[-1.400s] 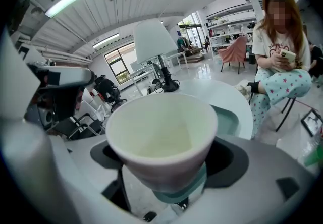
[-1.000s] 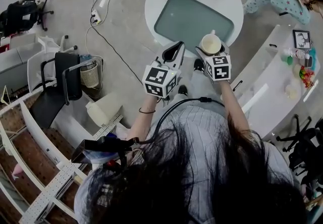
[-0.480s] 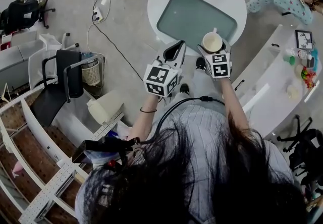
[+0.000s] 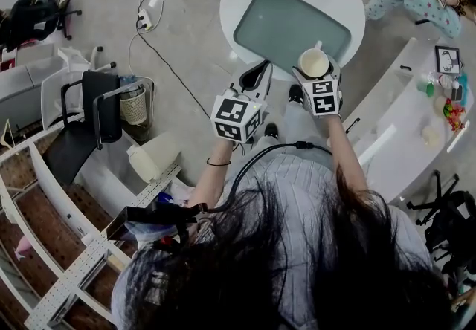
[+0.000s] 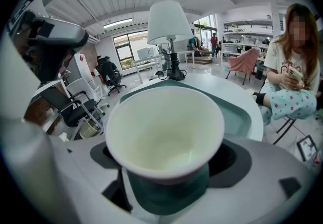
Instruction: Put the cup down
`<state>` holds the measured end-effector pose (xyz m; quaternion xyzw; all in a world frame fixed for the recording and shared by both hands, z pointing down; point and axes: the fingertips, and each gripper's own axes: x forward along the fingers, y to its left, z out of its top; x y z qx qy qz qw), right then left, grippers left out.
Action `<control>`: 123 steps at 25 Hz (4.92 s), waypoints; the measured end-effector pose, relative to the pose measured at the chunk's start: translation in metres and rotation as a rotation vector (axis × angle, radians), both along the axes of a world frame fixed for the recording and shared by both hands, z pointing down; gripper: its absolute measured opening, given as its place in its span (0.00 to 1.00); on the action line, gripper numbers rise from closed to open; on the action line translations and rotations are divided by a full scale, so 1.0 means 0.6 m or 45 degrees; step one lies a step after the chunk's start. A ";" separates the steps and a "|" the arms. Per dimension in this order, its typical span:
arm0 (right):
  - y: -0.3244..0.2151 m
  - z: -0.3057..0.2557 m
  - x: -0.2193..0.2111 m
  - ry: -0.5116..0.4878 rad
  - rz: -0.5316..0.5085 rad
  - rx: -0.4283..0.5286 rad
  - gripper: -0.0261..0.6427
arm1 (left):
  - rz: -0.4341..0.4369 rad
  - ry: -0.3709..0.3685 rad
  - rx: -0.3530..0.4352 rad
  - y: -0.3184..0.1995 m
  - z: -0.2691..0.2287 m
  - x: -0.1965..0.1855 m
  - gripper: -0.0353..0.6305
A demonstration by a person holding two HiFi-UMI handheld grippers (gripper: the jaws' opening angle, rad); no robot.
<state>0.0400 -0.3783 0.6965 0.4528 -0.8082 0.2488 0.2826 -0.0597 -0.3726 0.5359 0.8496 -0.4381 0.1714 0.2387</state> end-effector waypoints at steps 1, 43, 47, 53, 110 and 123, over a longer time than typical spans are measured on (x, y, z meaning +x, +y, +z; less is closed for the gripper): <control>0.001 0.000 -0.002 0.008 -0.003 -0.001 0.69 | -0.002 0.000 0.000 0.001 0.001 -0.002 0.08; 0.026 -0.134 0.022 -0.055 0.220 0.112 0.69 | -0.029 0.004 0.061 0.068 -0.028 -0.076 0.08; 0.036 -0.160 0.012 -0.084 0.209 0.129 0.67 | -0.027 0.013 0.078 0.079 -0.036 -0.081 0.08; 0.061 -0.190 0.001 -0.118 0.250 0.173 0.49 | -0.031 0.031 0.101 0.107 -0.046 -0.092 0.08; 0.471 -0.311 -0.094 -0.265 0.229 0.268 0.12 | -0.005 0.155 0.164 0.474 -0.071 -0.123 0.08; 0.566 -0.327 -0.028 -0.356 0.163 0.280 0.12 | -0.071 0.108 0.198 0.566 -0.088 -0.049 0.08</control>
